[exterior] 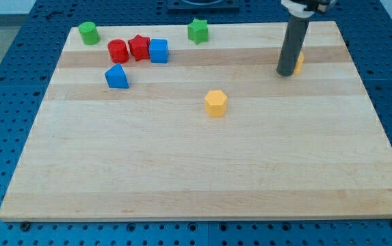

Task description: Move the yellow heart towards the top right corner

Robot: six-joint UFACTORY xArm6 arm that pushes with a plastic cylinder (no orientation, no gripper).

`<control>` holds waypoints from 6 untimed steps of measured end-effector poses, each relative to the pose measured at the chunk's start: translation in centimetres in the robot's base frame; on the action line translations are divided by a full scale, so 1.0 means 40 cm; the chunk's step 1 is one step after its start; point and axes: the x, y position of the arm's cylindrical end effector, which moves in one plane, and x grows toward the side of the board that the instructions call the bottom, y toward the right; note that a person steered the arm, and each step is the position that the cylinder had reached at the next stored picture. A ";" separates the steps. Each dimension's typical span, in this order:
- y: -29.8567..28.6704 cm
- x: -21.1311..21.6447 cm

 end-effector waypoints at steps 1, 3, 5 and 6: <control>0.032 0.004; 0.048 0.004; 0.068 -0.019; 0.068 -0.039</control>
